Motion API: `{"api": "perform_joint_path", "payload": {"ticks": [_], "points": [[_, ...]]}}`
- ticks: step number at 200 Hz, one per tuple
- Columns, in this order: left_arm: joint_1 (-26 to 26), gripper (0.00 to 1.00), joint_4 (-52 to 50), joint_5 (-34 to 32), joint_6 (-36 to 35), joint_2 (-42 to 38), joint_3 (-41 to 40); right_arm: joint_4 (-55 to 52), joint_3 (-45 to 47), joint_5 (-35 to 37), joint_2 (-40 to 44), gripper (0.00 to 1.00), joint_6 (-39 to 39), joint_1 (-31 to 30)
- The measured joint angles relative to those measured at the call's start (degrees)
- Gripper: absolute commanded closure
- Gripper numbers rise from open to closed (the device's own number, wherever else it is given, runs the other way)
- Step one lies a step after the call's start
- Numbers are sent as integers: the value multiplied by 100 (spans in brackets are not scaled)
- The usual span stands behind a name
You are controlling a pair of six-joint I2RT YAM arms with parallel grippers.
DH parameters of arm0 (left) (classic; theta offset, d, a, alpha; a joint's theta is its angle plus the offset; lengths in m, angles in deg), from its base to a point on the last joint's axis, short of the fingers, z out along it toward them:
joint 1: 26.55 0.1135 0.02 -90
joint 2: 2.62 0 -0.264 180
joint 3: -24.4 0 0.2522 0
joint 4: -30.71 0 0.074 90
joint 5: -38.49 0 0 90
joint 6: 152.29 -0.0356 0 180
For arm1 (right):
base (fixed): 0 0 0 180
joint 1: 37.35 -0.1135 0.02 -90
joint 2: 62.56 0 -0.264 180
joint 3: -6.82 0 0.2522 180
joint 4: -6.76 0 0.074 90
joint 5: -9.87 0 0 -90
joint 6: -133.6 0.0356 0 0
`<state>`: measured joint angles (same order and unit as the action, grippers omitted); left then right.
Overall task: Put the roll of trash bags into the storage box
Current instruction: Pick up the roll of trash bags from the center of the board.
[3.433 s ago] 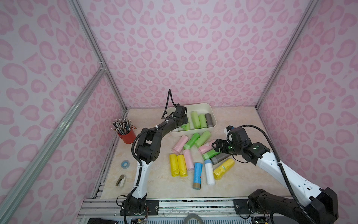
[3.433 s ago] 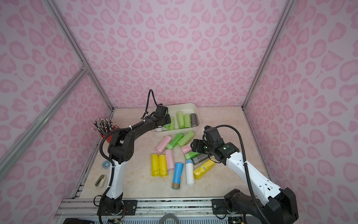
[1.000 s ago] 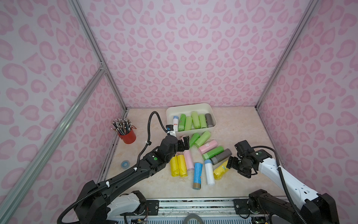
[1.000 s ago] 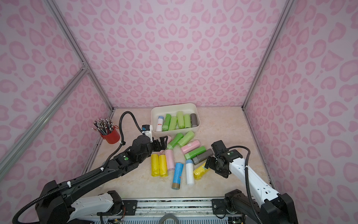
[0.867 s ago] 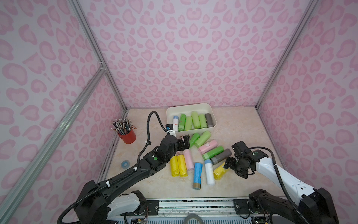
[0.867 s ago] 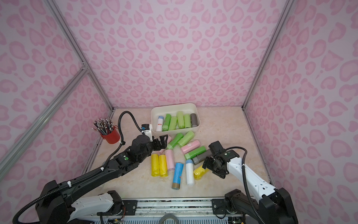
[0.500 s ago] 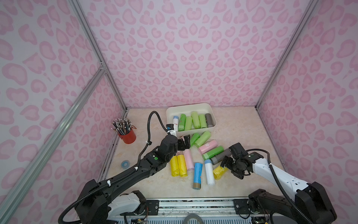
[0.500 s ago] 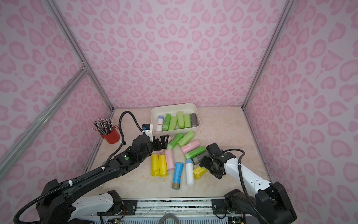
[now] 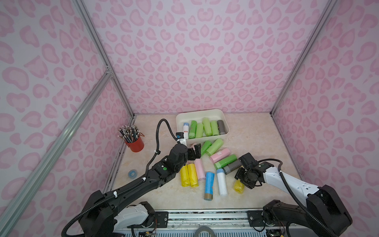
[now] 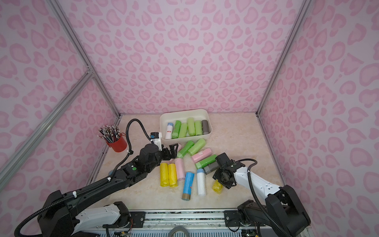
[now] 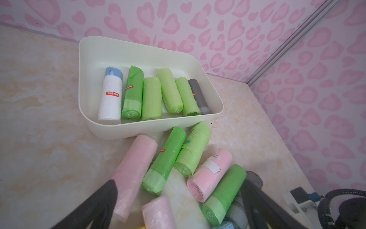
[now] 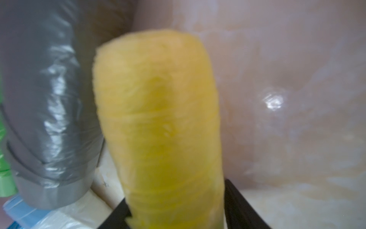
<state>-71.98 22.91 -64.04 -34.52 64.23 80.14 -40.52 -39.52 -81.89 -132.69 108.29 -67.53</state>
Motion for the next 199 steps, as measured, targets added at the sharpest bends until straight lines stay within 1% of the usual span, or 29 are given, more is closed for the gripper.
{"api": "perform_joint_path", "payload": {"ticks": [8,19,46,59,64,99,125,166,199], "points": [[0,0,-2,9,0,-11,-20,4,0,20,-7,51,0,-2],[0,0,-2,42,0,-33,-37,4,0,52,-2,52,-4,-2],[0,0,-11,74,2,-98,-48,-87,-9,160,94,60,-101,-9],[0,0,-20,151,4,-175,-72,-192,-74,195,131,69,-184,-9],[0,0,-20,155,4,-214,-94,-232,-116,208,144,70,-229,-9],[0,0,-79,160,72,-485,-197,-446,-442,282,328,69,-461,-20],[0,0,-210,48,179,-776,-308,-645,-765,289,363,69,-688,-20],[52,0,-378,-52,221,-1292,-509,-848,-1453,330,157,71,-1054,-24],[256,0,-389,28,214,-1665,-704,-901,-2188,330,-138,71,-1307,-74]]}}
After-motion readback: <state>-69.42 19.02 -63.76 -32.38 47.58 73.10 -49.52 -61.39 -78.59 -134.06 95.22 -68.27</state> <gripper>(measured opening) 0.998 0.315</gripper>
